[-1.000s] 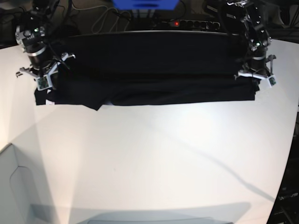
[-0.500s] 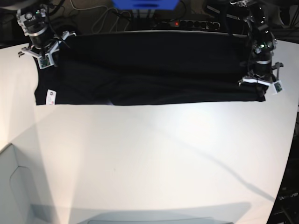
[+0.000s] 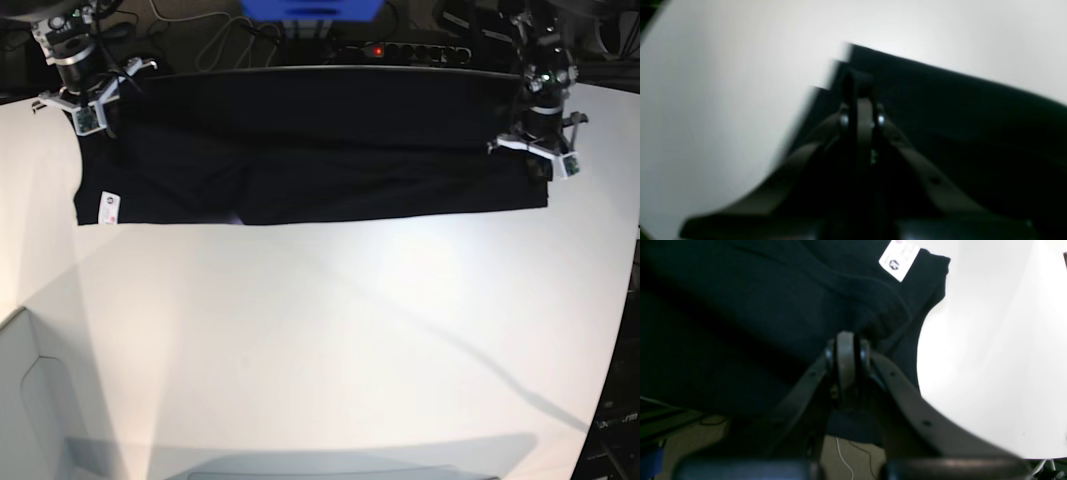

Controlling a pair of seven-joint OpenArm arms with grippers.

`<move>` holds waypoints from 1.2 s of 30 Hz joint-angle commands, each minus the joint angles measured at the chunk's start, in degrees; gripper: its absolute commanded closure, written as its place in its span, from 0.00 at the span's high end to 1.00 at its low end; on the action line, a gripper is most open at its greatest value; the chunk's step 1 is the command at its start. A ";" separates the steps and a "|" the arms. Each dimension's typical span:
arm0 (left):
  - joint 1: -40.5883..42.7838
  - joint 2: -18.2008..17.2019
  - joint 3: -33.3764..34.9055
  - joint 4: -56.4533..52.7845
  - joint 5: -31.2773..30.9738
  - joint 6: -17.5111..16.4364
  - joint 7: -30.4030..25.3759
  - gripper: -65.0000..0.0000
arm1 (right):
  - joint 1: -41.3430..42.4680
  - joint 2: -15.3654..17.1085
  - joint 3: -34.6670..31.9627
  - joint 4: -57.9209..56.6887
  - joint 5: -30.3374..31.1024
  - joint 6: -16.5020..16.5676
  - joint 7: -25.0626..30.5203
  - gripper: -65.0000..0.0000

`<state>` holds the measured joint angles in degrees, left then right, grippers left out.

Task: Fold the T-shirt properly
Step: 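Grasp the folded shirt's edge with both grippers and straighten it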

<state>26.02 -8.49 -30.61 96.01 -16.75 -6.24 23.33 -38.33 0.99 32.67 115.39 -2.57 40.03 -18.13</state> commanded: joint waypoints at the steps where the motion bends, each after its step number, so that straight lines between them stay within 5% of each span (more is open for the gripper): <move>1: 0.57 -0.52 -0.03 0.92 -0.08 0.13 -1.66 0.00 | -0.66 0.63 1.14 1.13 0.59 -0.03 1.73 0.00; 8: 1.98 -0.78 -0.11 0.48 -0.08 0.13 -1.66 0.00 | -0.14 0.19 6.41 1.13 0.59 -0.03 3.93 0.00; 36: 3.03 -0.87 -2.31 0.39 0.09 0.13 -1.66 0.00 | 10.15 1.95 5.97 -9.42 0.24 -0.03 3.67 0.03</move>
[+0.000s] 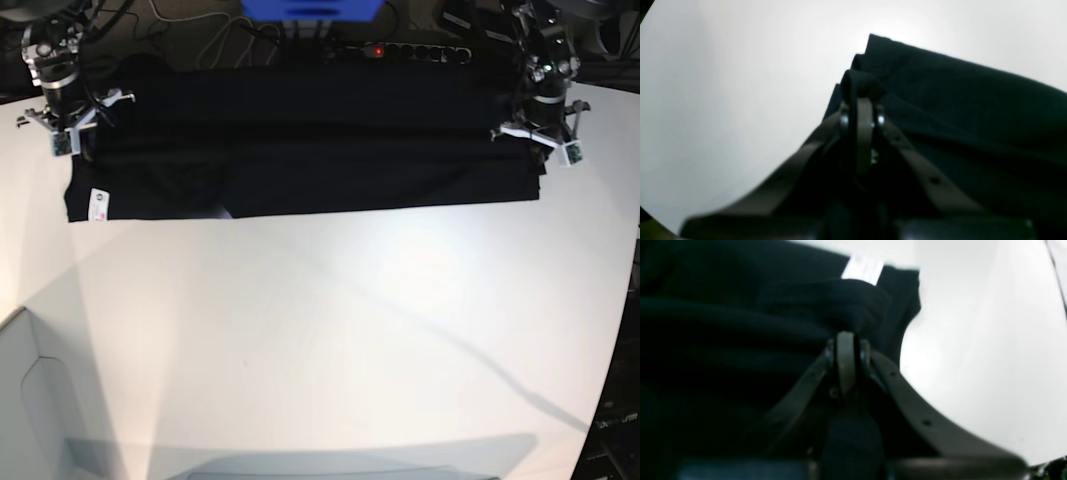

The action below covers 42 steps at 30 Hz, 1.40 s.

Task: Fold the T-shirt properly
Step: 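Grasp the folded shirt's edge with both grippers and straighten it, then hold the strip's end with the right gripper and regrip its other end with the left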

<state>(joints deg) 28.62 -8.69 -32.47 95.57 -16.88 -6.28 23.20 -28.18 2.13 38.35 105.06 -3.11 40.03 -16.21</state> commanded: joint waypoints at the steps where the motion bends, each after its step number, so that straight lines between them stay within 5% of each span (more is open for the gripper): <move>1: 0.43 -0.67 -0.45 0.83 0.23 0.17 -1.53 0.00 | -0.08 0.90 0.29 0.83 0.78 -0.03 1.75 0.06; 8: 0.52 -0.32 -0.28 0.91 0.23 0.17 -1.35 0.00 | 0.10 0.02 4.42 3.38 1.22 -0.03 1.83 0.37; 20: 0.61 -0.06 -0.02 0.74 0.14 0.17 -1.35 0.00 | -0.34 -5.16 2.75 7.16 0.96 -0.03 1.83 0.38; 42: 2.02 -0.06 -0.02 -1.99 0.14 0.17 -1.27 0.05 | -0.52 -2.70 -2.61 -8.57 0.78 -0.03 1.92 0.38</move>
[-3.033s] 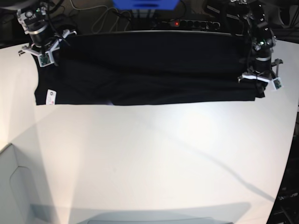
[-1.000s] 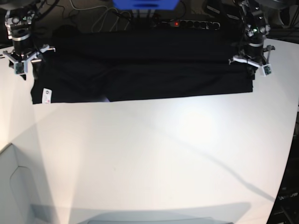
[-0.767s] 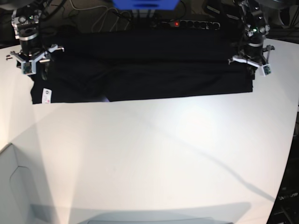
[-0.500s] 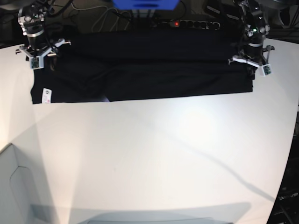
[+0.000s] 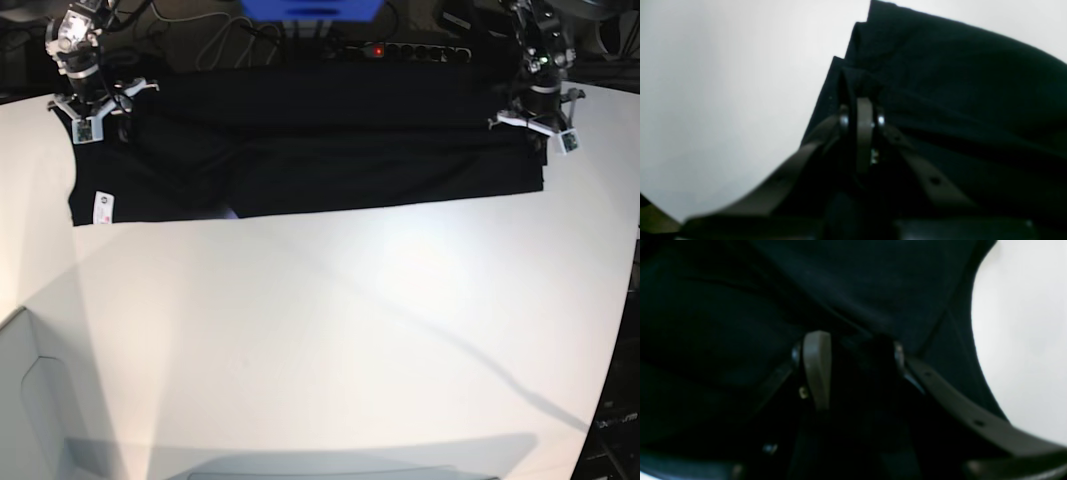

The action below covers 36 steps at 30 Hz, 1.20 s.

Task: Fold the T-shirt properly
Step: 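Hold the strip's end with the right gripper and regrip its other end with the left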

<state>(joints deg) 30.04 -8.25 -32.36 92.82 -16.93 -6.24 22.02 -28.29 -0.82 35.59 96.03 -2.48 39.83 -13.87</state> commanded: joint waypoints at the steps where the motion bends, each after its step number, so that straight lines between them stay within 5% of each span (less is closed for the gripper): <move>1: 0.95 -0.50 -0.21 1.21 0.09 0.13 -0.09 0.10 | -0.41 0.25 0.14 0.46 0.15 0.17 -0.42 0.38; 6: 2.88 -0.41 -0.56 5.07 0.09 0.22 -0.09 0.44 | -0.32 0.25 0.14 0.46 0.15 0.17 -0.51 0.38; 8: 3.85 -0.41 -0.56 7.18 0.09 0.22 -0.09 0.49 | -0.32 0.25 0.05 0.46 0.15 0.17 -0.51 0.38; 23: 7.36 1.17 -0.65 2.79 0.09 0.57 -0.53 0.50 | -0.23 0.25 -1.53 0.46 0.15 0.17 -0.51 0.38; 36: -3.62 1.17 -0.56 -5.83 0.18 0.66 -0.17 0.50 | 5.22 1.30 -1.00 -2.01 -0.20 0.17 -0.59 0.38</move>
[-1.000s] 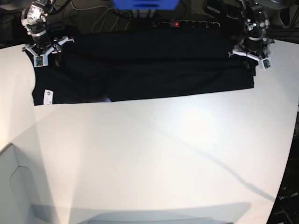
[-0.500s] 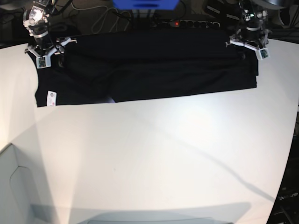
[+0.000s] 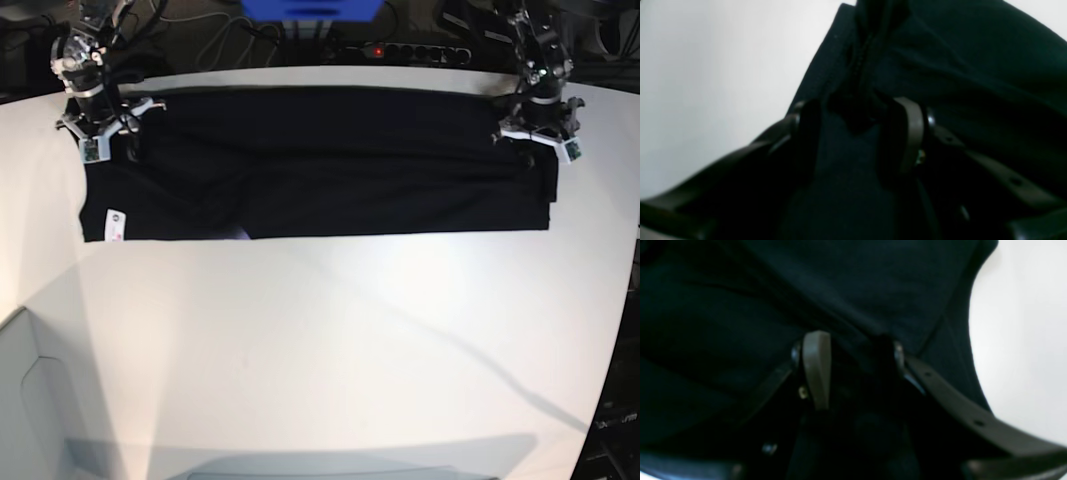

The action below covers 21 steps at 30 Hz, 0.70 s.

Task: Fold the T-shirt properly
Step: 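Hold the strip's end with the right gripper and regrip its other end with the left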

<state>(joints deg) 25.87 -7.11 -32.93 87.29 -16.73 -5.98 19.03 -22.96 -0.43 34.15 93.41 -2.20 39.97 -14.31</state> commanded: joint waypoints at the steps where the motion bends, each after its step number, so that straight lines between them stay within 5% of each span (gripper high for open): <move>1: 0.46 0.04 0.09 0.05 -0.02 0.40 2.82 0.50 | 0.41 1.17 0.44 -0.26 -1.45 0.03 -0.16 0.38; 12: 4.07 0.48 -2.72 12.71 -0.28 0.04 2.82 0.50 | 2.08 1.09 0.62 -1.93 -4.79 0.03 0.02 0.38; 21: 0.81 1.44 -8.17 16.85 -9.33 -0.04 2.91 0.50 | 3.05 1.00 0.53 -1.93 -4.79 0.03 -0.07 0.38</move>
<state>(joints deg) 27.09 -5.08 -41.17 103.22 -25.63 -5.80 22.98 -19.70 0.16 34.46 91.11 -5.93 39.83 -13.34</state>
